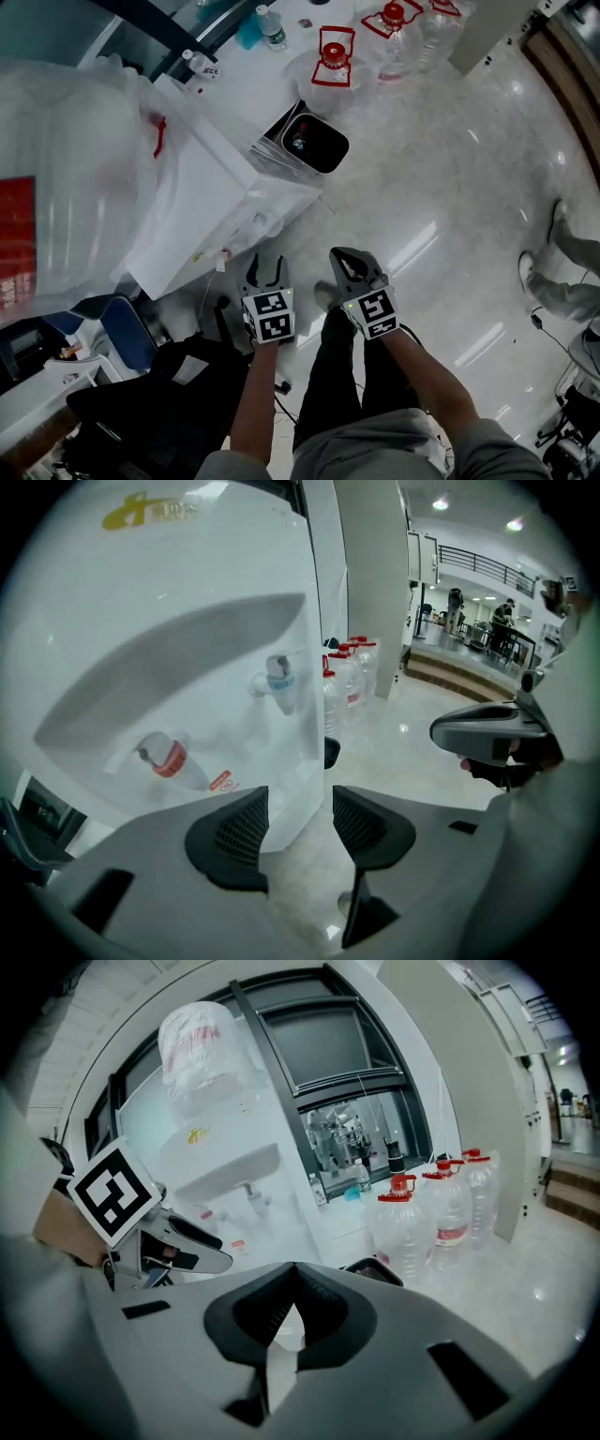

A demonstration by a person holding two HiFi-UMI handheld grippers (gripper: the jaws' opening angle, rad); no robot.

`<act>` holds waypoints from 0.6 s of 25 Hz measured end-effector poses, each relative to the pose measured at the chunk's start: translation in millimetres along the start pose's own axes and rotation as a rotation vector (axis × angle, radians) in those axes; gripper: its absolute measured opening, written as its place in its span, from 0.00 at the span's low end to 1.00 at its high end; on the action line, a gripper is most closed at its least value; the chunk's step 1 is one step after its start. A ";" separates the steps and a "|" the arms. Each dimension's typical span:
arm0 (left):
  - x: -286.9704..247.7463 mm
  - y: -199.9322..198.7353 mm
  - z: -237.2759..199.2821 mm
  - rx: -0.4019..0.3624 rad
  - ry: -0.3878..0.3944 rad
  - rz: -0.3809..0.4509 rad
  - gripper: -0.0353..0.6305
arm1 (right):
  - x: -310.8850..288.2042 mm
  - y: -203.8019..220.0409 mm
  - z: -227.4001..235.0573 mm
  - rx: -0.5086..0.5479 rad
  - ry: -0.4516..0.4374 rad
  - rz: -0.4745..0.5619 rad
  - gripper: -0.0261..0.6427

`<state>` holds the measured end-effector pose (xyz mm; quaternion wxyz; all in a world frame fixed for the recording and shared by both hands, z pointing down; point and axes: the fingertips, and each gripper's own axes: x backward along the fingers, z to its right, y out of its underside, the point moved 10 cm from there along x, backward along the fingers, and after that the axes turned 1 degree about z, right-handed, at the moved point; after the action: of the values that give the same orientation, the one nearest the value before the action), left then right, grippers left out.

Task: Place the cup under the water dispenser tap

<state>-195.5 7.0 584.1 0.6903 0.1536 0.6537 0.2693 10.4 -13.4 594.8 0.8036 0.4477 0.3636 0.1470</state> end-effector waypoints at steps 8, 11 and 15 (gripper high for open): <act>39.8 -13.1 6.6 0.017 0.043 0.058 0.29 | 24.9 -16.6 -14.9 0.024 0.004 0.012 0.06; 58.9 -20.2 8.0 0.036 0.052 0.081 0.25 | 37.4 -30.7 -21.4 0.013 0.009 0.021 0.06; 86.8 -32.3 4.0 0.064 0.039 0.133 0.19 | 54.1 -55.5 -28.9 0.008 0.012 0.047 0.06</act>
<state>-186.0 31.2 495.2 0.6528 0.2135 0.6637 0.2962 22.3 3.8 514.8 0.7960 0.4582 0.3585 0.1671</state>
